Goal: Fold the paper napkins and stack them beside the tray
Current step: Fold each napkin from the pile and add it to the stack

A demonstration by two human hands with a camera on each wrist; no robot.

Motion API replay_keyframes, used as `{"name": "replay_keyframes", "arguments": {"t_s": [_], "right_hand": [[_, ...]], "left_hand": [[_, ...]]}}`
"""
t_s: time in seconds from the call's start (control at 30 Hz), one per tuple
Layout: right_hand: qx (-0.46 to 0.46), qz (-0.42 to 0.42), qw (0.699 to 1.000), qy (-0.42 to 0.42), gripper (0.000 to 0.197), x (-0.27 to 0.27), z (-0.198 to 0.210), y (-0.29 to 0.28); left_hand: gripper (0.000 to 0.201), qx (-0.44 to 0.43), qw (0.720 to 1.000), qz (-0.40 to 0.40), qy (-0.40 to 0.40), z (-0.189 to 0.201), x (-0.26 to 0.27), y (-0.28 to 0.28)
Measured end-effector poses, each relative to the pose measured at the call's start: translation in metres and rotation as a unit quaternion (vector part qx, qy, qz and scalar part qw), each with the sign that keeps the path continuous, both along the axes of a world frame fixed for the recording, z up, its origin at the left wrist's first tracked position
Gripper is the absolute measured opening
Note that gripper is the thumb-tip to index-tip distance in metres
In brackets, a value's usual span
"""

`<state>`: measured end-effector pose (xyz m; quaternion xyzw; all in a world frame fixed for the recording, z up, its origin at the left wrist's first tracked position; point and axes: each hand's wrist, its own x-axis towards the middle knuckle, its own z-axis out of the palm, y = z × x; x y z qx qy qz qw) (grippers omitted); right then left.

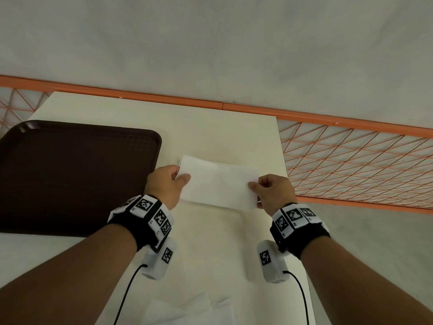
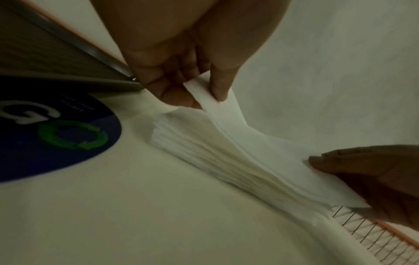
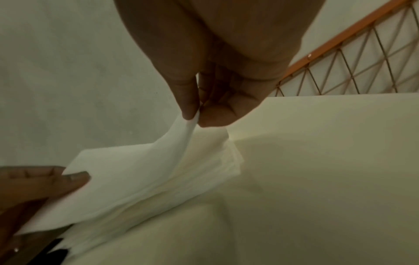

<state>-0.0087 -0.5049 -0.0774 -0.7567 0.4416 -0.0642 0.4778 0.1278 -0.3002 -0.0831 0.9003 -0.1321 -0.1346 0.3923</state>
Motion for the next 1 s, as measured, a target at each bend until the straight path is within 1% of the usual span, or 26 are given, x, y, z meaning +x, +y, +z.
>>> {"name": "replay_keyframes", "arguments": {"t_s": [0.1,0.27,0.4,0.53,0.6,0.7,0.8,0.93,1.0], "right_hand": [[-0.042,0.007,0.999,0.033,0.017,0.012,-0.005,-0.008],[-0.069,0.019,0.994,0.085,0.019,0.024,-0.018,-0.016],[-0.08,0.031,0.99,0.112,0.021,0.029,-0.019,-0.017],[-0.093,0.038,0.986,0.137,0.023,0.031,-0.019,-0.017],[-0.104,0.03,0.983,0.151,0.023,0.031,-0.018,-0.016],[-0.108,0.025,0.979,0.169,0.03,0.03,-0.018,-0.014],[-0.108,0.045,0.974,0.194,0.04,0.029,-0.019,-0.016],[-0.13,0.049,0.967,0.212,0.062,0.015,-0.008,-0.018],[-0.141,0.044,0.969,0.196,0.062,0.0,0.003,-0.011]], "left_hand": [[0.035,0.017,1.0,0.004,-0.025,-0.006,0.012,-0.011],[0.033,0.089,0.995,0.007,-0.039,-0.017,0.03,-0.024],[0.028,0.165,0.986,0.011,-0.011,-0.024,0.038,-0.024],[0.027,0.19,0.981,0.032,0.012,-0.024,0.04,-0.024],[0.029,0.218,0.975,0.027,0.017,-0.023,0.039,-0.025],[0.039,0.264,0.964,0.006,0.023,-0.022,0.039,-0.027],[0.047,0.295,0.955,-0.02,0.016,-0.019,0.037,-0.027],[0.058,0.3,0.953,-0.033,0.013,-0.009,0.034,-0.016],[0.055,0.297,0.954,-0.049,-0.006,-0.001,0.03,-0.002]]}}
